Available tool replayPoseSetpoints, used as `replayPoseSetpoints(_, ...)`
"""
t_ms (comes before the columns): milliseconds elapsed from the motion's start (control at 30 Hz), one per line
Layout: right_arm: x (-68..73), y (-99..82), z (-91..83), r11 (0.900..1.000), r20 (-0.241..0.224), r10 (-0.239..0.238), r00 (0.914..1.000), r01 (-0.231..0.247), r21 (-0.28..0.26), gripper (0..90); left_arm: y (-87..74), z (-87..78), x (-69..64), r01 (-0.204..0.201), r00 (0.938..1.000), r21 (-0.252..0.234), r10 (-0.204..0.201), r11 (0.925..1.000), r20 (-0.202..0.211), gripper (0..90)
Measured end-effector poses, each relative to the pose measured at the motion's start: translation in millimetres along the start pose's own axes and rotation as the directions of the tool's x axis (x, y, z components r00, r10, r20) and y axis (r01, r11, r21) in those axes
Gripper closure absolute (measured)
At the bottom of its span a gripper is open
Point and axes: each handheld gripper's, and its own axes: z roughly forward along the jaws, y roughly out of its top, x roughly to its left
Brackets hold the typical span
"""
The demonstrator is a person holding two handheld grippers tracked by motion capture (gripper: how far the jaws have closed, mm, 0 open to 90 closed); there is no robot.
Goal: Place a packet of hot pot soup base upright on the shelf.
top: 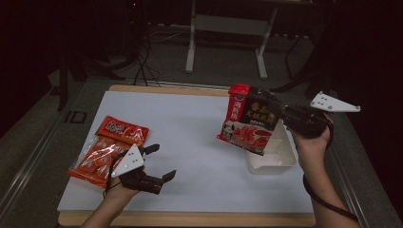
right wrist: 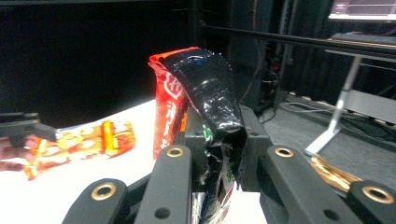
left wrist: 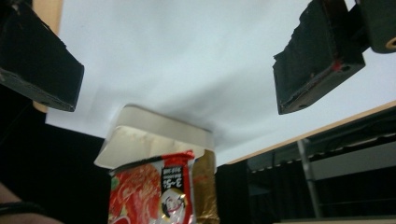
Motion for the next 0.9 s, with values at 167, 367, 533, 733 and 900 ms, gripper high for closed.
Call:
replayPoseSetpoints(167,-14.7,-1.3,-4.2,1.0000,0.036,-0.009,0.9993,0.009,0.002,78.4,-7.7,0.5,0.3,0.003,1.0000,-0.005,-0.003,1.0000,0.003,2.4)
replayPoseSetpoints(367,-32.5,-2.5,-8.8,1.0000,0.064,-0.002,0.9980,0.002,0.002,78.4,-16.7,-0.1,0.8,0.008,1.0000,-0.015,-0.008,0.9999,0.001,2.4)
replayPoseSetpoints(533,-44.1,-5.5,-9.4,1.0000,0.079,-0.002,0.9969,0.001,0.006,78.5,-21.4,-0.5,0.8,0.007,0.9999,-0.002,-0.007,1.0000,-0.013,2.4)
replayPoseSetpoints(733,-58.7,-12.5,-10.2,0.9999,0.090,-0.014,0.9958,0.014,-0.002,78.3,-26.7,-1.5,1.0,0.025,0.9997,0.002,-0.025,0.9997,-0.007,2.4)
replayPoseSetpoints(900,-70.9,-16.2,-10.6,0.9998,0.108,-0.016,0.9941,0.014,0.015,78.4,-27.3,-3.4,1.1,0.030,0.9995,-0.002,-0.030,0.9995,-0.008,2.4)
